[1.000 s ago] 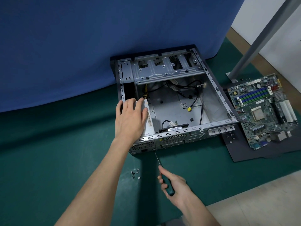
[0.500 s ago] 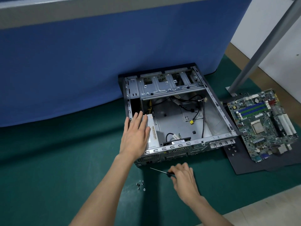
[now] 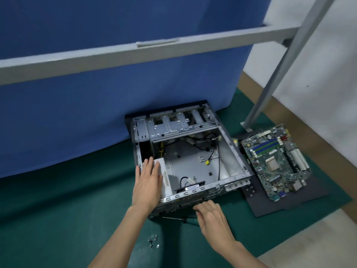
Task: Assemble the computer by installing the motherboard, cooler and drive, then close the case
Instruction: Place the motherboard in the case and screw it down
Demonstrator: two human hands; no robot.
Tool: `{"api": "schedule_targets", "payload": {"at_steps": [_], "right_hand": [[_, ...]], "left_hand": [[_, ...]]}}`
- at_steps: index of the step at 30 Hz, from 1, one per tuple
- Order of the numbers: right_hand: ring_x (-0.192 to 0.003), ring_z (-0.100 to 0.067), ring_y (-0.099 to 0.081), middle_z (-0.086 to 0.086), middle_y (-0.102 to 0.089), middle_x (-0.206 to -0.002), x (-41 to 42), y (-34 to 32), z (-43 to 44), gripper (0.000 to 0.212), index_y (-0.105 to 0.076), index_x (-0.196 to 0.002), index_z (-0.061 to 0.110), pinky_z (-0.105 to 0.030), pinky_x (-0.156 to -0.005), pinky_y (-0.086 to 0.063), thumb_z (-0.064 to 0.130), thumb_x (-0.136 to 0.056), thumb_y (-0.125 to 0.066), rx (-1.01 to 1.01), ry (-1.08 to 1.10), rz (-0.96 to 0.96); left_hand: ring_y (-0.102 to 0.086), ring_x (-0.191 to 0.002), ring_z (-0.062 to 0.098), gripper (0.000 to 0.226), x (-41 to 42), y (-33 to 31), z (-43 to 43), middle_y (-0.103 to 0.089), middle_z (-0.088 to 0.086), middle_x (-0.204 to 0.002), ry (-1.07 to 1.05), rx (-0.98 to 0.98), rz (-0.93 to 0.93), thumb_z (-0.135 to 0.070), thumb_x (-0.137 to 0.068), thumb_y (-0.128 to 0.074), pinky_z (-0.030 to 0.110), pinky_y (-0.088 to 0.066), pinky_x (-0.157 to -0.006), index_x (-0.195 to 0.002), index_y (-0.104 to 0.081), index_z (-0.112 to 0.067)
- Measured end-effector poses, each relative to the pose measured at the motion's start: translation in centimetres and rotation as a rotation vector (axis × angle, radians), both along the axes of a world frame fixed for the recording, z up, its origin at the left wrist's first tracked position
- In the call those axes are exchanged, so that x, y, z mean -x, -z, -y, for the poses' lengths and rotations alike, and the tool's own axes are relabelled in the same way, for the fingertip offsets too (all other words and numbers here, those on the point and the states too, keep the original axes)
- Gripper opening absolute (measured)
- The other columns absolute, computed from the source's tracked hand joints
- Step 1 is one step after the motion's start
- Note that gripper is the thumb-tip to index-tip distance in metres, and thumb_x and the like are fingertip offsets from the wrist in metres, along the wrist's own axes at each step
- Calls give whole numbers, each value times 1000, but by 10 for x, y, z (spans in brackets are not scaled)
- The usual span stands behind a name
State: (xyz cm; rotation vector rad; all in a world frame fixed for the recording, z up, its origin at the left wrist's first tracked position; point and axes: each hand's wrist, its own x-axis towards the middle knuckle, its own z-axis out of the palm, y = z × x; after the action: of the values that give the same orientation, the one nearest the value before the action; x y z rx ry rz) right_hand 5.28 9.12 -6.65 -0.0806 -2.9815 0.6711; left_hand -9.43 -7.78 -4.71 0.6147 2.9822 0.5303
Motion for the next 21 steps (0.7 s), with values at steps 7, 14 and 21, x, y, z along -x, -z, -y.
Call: {"api": "schedule_targets", "payload": {"at_steps": [7, 14, 21], "right_hand": [[-77, -25, -59, -5, -67, -82, 7, -55, -79, 10, -69, -97, 7, -40, -71, -51, 8, -88, -64, 65, 255, -69], [-80, -22, -63, -6, -70, -88, 48, -62, -203, 13, -67, -102, 8, -32, -70, -49, 10, -92, -59, 74, 440, -6], [-88, -23, -62, -7, -69, -96, 60, -21, -310, 13, -67, -99, 9, -34, -81, -49, 12, -93, -55, -79, 297, 187]], "left_hand": [[-31, -135, 21, 37, -15, -16, -52, -40, 3, -145, 52, -50, 12, -23, -101, -38, 30, -12, -115, -135, -48, -16], [-55, -97, 23, 28, -21, -24, -146, -61, -1, -103, 67, -155, 142, -30, -101, -36, 34, -44, -82, -106, -62, -18], [-45, -57, 12, 41, -33, -15, -258, -52, -8, -62, -120, -206, 311, -56, -96, -27, 30, -32, -56, -76, -42, -24]]}}
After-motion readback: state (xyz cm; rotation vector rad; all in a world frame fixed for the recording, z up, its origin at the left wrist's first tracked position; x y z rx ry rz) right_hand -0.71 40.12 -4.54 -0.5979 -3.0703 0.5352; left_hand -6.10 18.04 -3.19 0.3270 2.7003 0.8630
